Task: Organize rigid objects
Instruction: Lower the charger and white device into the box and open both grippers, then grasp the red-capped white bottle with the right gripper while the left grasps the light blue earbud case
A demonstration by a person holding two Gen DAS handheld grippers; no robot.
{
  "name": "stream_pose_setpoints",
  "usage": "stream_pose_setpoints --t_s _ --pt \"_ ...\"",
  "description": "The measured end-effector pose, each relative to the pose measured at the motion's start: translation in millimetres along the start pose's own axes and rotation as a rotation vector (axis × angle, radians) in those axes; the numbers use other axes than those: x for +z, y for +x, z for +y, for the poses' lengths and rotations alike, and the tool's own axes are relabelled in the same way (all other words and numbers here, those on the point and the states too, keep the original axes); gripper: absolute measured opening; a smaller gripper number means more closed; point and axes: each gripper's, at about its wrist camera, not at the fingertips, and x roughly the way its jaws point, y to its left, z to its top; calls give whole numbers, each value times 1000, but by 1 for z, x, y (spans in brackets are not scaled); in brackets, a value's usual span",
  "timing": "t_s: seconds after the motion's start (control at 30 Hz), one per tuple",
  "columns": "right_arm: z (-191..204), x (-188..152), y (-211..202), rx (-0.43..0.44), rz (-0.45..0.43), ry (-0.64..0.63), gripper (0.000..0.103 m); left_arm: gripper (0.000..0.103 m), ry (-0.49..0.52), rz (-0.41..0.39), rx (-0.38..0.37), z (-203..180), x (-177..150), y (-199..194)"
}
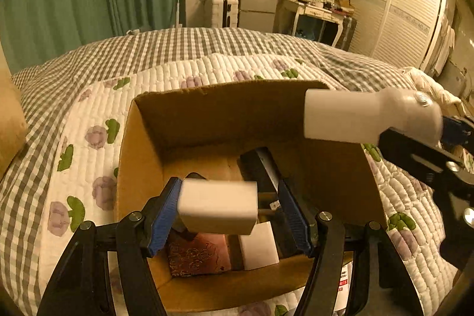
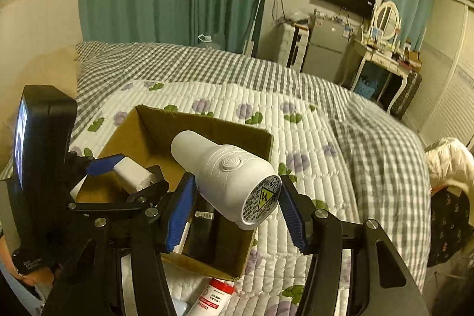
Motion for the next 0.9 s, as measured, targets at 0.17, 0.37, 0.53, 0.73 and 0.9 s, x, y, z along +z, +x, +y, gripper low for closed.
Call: stream_pose_setpoints --t_s 0.17,0.37,0.53,0.73,0.9 --pt "-2 1 7 -1 2 15 56 95 20 -52 20 -1 3 -16" --pt "0 1 22 27 13 44 56 95 28 -57 86 12 -2 -25" --pt "6 -1 38 91 32 59 57 95 -8 -77 106 21 -11 -39" --pt "16 -8 26 86 14 35 66 95 -29 -119 147 26 -18 -68" --pt "17 -21 -7 47 28 3 66 95 -36 -133 225 23 -32 -92"
